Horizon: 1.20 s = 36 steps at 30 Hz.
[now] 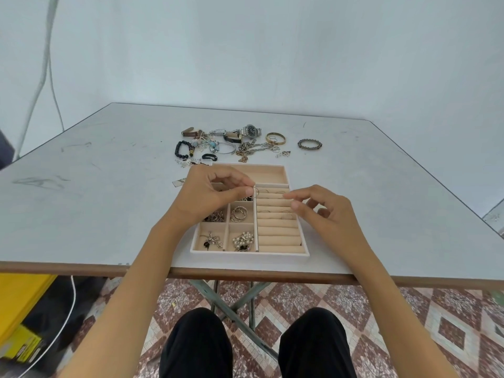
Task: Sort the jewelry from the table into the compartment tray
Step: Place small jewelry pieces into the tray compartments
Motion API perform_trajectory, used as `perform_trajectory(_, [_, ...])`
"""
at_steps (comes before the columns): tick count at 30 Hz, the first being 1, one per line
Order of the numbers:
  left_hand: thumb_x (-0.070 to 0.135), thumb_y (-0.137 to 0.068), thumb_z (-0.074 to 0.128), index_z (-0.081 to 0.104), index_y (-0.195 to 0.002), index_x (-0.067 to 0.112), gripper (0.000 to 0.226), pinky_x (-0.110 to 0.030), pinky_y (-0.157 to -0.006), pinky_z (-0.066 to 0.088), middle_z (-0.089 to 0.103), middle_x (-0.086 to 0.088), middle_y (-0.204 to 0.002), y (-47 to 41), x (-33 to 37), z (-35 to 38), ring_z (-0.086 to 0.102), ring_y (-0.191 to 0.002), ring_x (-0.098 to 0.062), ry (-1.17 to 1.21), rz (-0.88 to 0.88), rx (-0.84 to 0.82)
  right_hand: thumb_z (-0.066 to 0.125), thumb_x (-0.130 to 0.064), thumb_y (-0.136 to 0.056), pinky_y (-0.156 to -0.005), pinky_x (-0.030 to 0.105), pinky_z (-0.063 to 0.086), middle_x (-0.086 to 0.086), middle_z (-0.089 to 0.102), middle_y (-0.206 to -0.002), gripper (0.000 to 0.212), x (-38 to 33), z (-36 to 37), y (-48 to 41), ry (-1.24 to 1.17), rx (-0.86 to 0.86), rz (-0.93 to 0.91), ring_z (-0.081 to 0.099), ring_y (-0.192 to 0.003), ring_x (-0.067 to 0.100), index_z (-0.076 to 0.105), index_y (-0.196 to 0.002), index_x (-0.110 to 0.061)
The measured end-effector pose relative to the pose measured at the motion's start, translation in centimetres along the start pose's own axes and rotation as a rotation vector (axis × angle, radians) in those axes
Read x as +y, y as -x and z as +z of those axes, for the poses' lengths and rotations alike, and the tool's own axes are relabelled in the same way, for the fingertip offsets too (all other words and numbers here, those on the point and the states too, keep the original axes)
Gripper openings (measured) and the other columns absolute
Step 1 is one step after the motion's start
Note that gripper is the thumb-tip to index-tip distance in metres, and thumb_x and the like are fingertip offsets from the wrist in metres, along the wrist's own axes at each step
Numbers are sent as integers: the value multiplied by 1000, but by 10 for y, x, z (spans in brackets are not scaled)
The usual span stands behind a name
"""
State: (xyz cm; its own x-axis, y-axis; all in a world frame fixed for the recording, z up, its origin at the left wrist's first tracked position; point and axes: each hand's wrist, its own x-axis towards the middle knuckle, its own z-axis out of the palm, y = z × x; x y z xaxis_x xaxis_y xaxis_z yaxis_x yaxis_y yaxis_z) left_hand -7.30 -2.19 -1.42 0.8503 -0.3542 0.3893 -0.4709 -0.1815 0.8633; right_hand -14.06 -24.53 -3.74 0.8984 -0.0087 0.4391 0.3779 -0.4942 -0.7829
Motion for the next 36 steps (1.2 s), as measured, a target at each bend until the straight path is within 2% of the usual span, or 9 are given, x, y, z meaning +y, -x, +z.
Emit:
perform_trajectory(3, [7, -75, 77, 75, -88, 3, 14, -11, -62, 47, 72, -9, -80, 0, 0, 0, 61, -68, -7, 0, 6, -11, 67, -21, -88, -58, 11, 37, -11, 64, -89, 17, 3, -2, -2, 4, 36, 29, 49, -69, 11, 69, -103, -29])
perform_trajectory(7, [7, -75, 77, 74, -89, 2, 15, -11, -62, 47, 72, -9, -79, -1, -1, 0, 60, -67, -5, -10, 16, -20, 71, -23, -84, -61, 11, 38, -11, 60, -94, 31, 5, 1, -3, 32, 15, 64, 44, -67, 7, 62, -111, -37])
perform_trajectory(11, [6, -76, 77, 74, -89, 1, 15, -8, -61, 43, 71, -9, -78, -1, -3, 1, 59, -63, -1, -16, 24, -28, 73, -23, -83, -64, 12, 39, -10, 60, -96, 35, 5, 1, -4, 60, 4, 65, 46, -70, 10, 62, -113, -36])
perform_trajectory(17, [7, -75, 78, 75, -89, 2, 15, -11, -64, 45, 73, -12, -80, -3, -7, 0, 63, -71, -14, -12, 40, -24, 74, -28, -82, -64, 11, 40, -11, 59, -97, 32, 6, 3, -4, 106, 7, 48, 49, -73, 14, 63, -110, -36])
perform_trajectory(21, [8, -75, 78, 75, -90, 2, 16, -13, -67, 48, 73, -12, -80, -4, -9, 0, 65, -76, -29, -11, 49, -28, 75, -26, -80, -64, 11, 41, -10, 59, -97, 33, 4, 3, -3, 108, 5, 53, 49, -73, 14, 63, -109, -37])
perform_trajectory(28, [9, -74, 78, 75, -88, 5, 15, -16, -69, 50, 73, -11, -80, -4, -9, 0, 66, -77, -29, 7, 57, -44, 77, -24, -78, -65, 11, 39, -10, 59, -96, 34, 3, 4, -3, 100, 21, 69, 48, -73, 15, 65, -108, -32])
perform_trajectory(31, [10, -74, 78, 75, -88, 5, 15, -17, -70, 51, 73, -10, -80, -4, -10, 0, 67, -77, -28, 9, 59, -51, 74, -25, -82, -65, 17, 42, -11, 60, -96, 28, 3, 3, -3, 101, 33, 59, 50, -74, 12, 65, -107, -32])
perform_trajectory(34, [10, -74, 78, 75, -89, 4, 16, -19, -72, 53, 73, -11, -82, -4, -10, 0, 67, -78, -28, 8, 69, -55, 56, -29, -94, -74, 20, 44, -10, 63, -107, 18, 4, 1, -1, 194, 144, 18, 56, -91, 3, 66, -109, -29])
perform_trajectory(36, [11, -74, 78, 75, -89, 4, 17, -24, -73, 55, 73, -11, -81, -4, -10, 0, 67, -78, -29, 5, 75, -60, 44, -30, -98, -97, 26, 40, -8, 57, -128, 30, 7, 0, 0, 372, 184, 55, 50, -119, 6, 62, -121, -25])
